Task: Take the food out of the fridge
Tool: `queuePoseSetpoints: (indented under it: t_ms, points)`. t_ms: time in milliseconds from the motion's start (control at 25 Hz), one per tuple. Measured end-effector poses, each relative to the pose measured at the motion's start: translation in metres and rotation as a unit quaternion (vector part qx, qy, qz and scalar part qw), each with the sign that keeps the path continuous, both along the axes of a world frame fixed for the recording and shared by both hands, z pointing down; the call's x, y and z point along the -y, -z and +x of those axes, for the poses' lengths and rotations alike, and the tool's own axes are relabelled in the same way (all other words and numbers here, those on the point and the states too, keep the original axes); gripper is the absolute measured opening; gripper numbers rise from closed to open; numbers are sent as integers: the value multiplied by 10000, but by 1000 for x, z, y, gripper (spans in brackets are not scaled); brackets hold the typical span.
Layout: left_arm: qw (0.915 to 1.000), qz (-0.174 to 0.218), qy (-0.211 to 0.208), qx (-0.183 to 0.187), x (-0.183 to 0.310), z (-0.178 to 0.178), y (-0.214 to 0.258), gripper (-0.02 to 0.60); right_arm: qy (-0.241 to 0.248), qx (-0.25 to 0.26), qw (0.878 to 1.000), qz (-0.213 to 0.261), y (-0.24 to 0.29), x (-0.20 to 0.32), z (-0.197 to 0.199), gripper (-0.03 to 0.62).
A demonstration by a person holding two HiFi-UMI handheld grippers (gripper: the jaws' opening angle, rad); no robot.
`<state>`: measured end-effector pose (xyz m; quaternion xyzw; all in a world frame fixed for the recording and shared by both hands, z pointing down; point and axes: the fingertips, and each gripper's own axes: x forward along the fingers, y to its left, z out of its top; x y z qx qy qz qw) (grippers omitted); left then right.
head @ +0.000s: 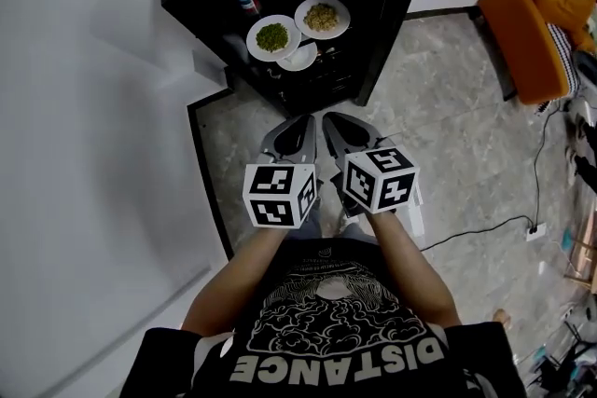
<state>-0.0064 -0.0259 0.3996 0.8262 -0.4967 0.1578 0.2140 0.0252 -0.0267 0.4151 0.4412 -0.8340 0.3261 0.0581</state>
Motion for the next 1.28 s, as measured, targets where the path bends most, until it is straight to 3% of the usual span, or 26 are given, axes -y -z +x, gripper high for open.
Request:
queuePoseSetpoints:
  t_ms: [200, 440, 720, 1040, 1160, 1280]
  points:
    - [9997, -45, -239, -79, 42, -14, -13, 2, -518, 608, 9963, -332, -22, 49, -5, 3]
    - [9984, -31, -541, -164, 95, -15, -25, 2, -1224, 957, 9872, -357, -42, 105, 6, 3]
    - [9960, -78, -875, -188, 139, -5, -42, 2, -2056, 1852, 9595, -519, -75, 160, 35, 3]
    - [9951, -132, -966, -138, 169, 9, -66, 2, -2350, 2434, 9384, -697, -121, 205, 51, 8]
    - [9945, -137, -1036, -92, 176, 15, -73, 2, -2390, 2652, 9308, -780, -133, 217, 50, 68]
    - [9941, -135, -1075, -43, 183, 19, -79, 2, -2457, 2820, 9233, -879, -146, 229, 51, 77]
